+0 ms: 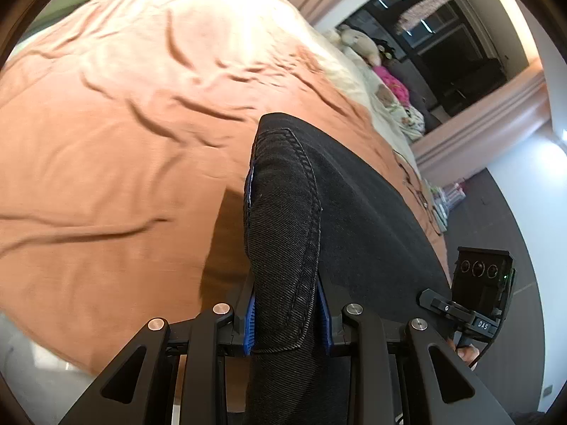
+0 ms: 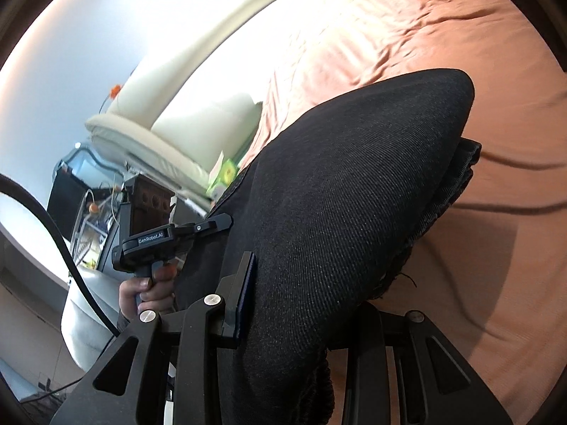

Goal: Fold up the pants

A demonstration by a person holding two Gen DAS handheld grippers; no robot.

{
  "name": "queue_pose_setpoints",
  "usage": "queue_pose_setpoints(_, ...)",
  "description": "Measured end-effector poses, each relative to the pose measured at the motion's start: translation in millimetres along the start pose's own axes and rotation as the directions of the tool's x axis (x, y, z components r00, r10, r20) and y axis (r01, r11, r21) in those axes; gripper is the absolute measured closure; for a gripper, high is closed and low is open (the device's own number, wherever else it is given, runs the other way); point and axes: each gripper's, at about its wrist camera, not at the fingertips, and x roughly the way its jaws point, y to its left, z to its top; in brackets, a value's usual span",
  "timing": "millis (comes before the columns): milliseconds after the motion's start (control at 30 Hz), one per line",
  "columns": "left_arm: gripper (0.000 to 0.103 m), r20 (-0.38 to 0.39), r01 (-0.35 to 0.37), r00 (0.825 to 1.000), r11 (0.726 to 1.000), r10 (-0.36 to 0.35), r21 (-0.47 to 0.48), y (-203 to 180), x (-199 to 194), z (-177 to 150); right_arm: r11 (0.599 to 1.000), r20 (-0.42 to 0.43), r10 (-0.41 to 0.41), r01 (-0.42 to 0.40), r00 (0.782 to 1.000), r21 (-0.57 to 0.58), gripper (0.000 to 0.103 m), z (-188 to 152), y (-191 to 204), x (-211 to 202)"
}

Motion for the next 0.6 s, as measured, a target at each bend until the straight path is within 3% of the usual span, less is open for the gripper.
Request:
queue_pose_setpoints(300,0.073,0.019,-0.083,0.996,0.996,0.083,0.037,52.9,-31.2,33.2,0.999,-0.052,0.041,-0.042,0.998,-0.015,0.075,18.1,15.3,61.0)
queue_pose_setpoints(600,0.073,0.012,-0.172,0.985,0.976,0.172,0.135,86.1,-54.6,100.6,0.998,-0.049,0.05,-0.052,0.998,-0.035,0.075,44.2,31.3,118.3)
